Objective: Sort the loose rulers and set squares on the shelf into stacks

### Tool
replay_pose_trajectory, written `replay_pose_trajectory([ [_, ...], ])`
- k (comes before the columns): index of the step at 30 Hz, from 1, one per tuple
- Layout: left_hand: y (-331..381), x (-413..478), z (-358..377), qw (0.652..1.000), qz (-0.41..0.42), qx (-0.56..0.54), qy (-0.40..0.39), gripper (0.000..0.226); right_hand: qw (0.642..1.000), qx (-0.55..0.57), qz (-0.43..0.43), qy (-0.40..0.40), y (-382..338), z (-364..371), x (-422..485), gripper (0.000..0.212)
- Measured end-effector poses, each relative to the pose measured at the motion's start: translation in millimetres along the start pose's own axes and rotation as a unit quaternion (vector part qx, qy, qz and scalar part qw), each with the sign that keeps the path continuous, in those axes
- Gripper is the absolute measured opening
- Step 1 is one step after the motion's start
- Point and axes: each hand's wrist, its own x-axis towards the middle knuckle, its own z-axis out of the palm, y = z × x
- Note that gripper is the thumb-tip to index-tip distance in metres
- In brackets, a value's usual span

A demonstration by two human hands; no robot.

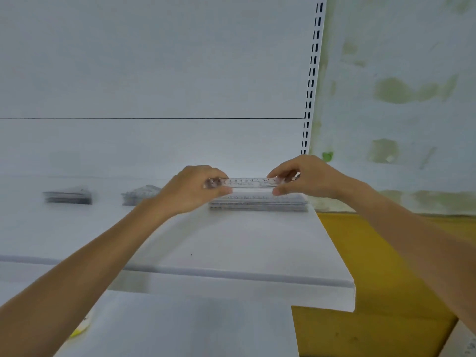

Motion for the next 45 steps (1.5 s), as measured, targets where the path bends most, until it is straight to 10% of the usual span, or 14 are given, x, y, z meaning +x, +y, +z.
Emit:
replay_pose_trajectory([
  [11, -44.0, 42.8, 36.2, 0.993, -0.013, 0.035, -0.113, 0.037, 0.988, -0.079, 0.077, -0.103, 28.3, 21.7, 43.2, 0.029],
  [21, -57.6, 47.7, 49.4, 0.990, 0.047, 0.091, -0.098, 0.041, 0.992, -0.016, 0.107, -0.064, 39.8, 16.6, 75.0, 0.029],
  [27, -54.8, 46.4, 49.7, 0.984, 0.072, 0.123, -0.106, 0.035, 0.948, -0.088, 0.192, -0.237, 48.9, 19.7, 107.8, 0.017],
  [45, -53.9, 32.6, 45.6, 0.986, 0.072, 0.086, -0.127, 0.051, 0.931, -0.127, 0.180, -0.292, 49.7, 28.9, 120.0, 0.018],
])
